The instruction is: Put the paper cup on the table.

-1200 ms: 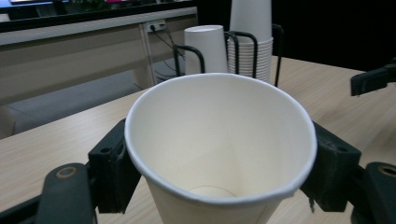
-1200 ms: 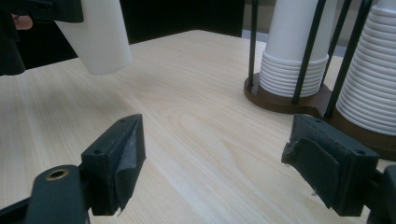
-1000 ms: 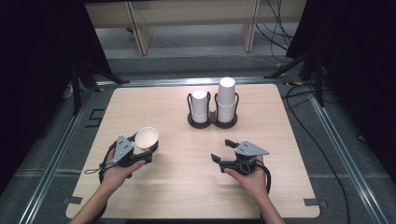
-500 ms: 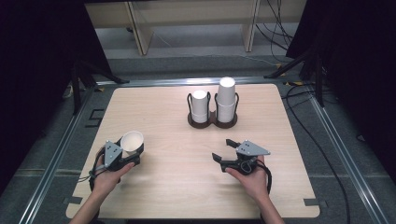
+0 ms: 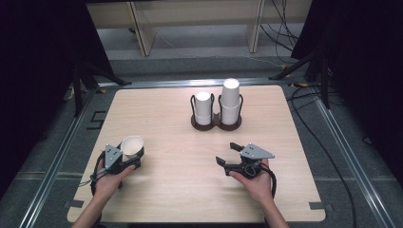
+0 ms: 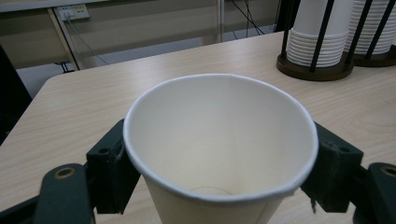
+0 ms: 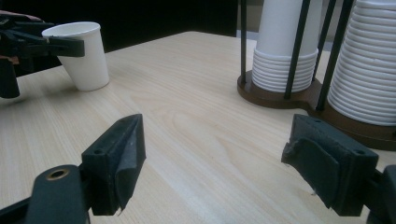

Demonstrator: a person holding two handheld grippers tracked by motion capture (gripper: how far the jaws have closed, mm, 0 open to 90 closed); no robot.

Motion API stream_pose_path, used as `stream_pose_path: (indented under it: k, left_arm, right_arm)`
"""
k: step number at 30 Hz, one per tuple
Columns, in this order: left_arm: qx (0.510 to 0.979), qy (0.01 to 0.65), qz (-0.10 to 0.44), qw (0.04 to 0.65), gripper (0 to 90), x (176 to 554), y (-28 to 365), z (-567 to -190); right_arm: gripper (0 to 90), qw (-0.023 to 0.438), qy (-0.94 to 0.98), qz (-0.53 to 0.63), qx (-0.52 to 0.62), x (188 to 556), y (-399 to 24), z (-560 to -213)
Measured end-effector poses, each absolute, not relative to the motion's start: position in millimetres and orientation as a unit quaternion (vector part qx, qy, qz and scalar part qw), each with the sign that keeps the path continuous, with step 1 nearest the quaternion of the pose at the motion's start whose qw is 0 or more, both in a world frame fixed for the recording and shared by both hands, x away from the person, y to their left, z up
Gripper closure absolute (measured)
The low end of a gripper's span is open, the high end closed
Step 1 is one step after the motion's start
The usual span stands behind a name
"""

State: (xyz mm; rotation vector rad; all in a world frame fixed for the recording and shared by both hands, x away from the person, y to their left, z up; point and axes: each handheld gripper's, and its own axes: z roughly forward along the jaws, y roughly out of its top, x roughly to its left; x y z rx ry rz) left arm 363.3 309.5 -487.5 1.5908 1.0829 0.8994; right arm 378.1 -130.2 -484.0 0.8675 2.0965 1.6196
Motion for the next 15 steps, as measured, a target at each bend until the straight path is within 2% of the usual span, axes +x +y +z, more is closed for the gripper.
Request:
stream_pose_path:
  k: [6,8,13,15]
  left_arm:
    - [0.651,0.455,0.366,0.486,22.5,363.8,311.4,-488.7]
    - [0.648,0.455,0.366,0.489,22.2,363.7,312.1,-489.4]
    - [0.650,0.454,0.366,0.487,20.8,362.6,313.3,-490.1]
    - [0.650,0.454,0.366,0.487,17.9,362.7,313.6,-491.5]
  right_arm:
    - [19.7,0.176,0.737,0.572,0.315,376.7,-129.9,-483.6]
    - [19.7,0.163,0.730,0.578,0.326,375.0,-128.6,-484.4]
    - [19.4,0.177,0.732,0.577,0.315,377.2,-129.2,-484.9]
    - [19.4,0.172,0.738,0.573,0.313,377.0,-129.9,-484.5]
